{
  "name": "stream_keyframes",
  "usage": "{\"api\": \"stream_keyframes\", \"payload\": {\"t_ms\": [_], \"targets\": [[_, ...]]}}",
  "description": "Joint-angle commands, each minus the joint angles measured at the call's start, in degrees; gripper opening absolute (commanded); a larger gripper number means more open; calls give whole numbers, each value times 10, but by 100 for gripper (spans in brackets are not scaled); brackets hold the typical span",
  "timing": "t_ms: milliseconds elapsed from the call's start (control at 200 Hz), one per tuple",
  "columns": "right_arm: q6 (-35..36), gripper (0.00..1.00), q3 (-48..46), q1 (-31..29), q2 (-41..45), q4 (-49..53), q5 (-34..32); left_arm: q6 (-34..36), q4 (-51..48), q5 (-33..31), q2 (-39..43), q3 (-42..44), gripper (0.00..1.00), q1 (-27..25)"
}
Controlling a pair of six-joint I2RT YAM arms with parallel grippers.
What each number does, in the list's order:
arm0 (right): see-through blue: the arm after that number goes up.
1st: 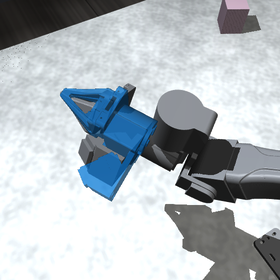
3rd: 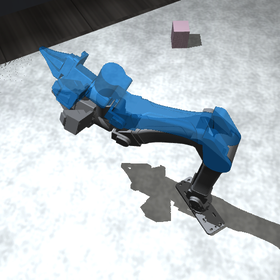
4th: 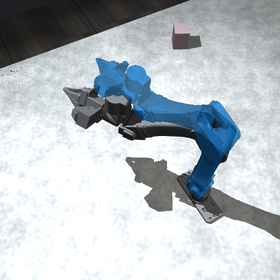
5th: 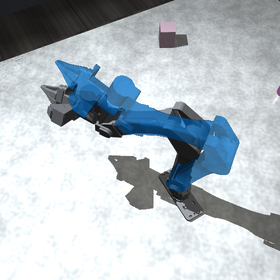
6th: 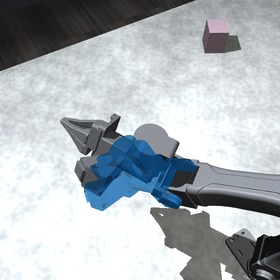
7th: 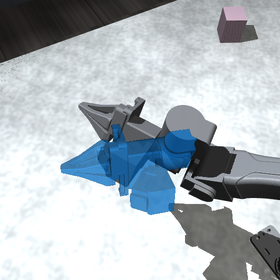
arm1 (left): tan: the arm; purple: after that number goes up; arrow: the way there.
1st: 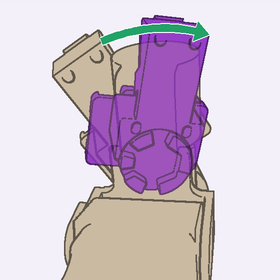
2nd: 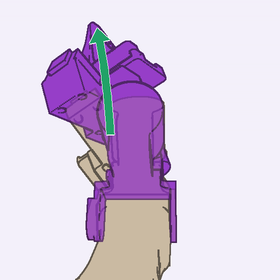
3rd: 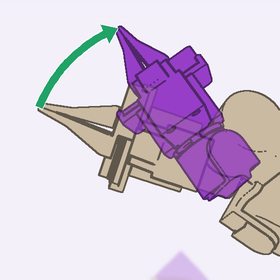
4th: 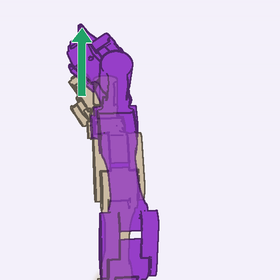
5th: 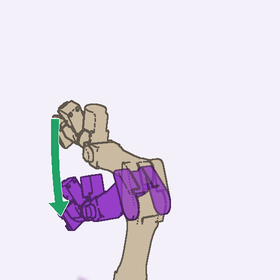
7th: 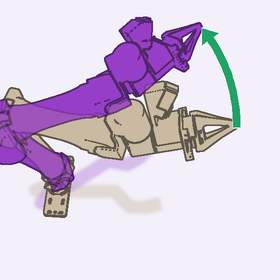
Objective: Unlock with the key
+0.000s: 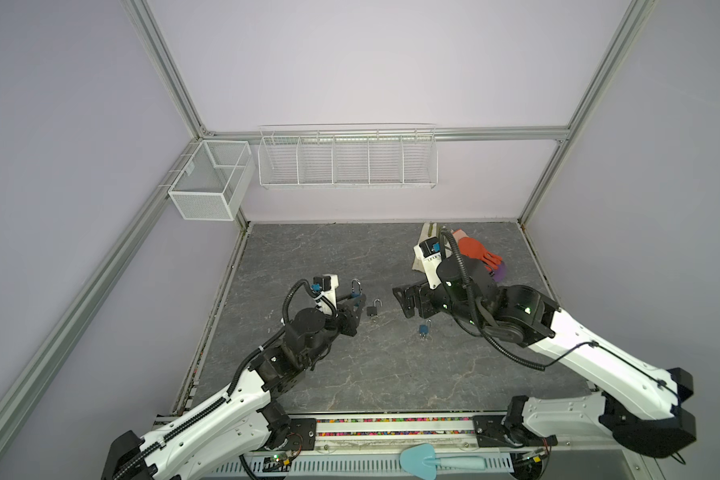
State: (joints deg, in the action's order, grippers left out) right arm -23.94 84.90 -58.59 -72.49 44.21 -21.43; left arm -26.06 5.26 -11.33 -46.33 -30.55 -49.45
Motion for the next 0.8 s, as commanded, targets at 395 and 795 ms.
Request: {"api": "stream_keyframes", "payload": {"t_ms": [395, 795], "targets": [[-28, 95, 133, 1, -151, 89, -5, 135, 206, -98, -67, 36, 0, -94], [-57, 93, 189, -2, -231, 137, -59, 181, 278, -171, -121, 40, 0, -145]]}}
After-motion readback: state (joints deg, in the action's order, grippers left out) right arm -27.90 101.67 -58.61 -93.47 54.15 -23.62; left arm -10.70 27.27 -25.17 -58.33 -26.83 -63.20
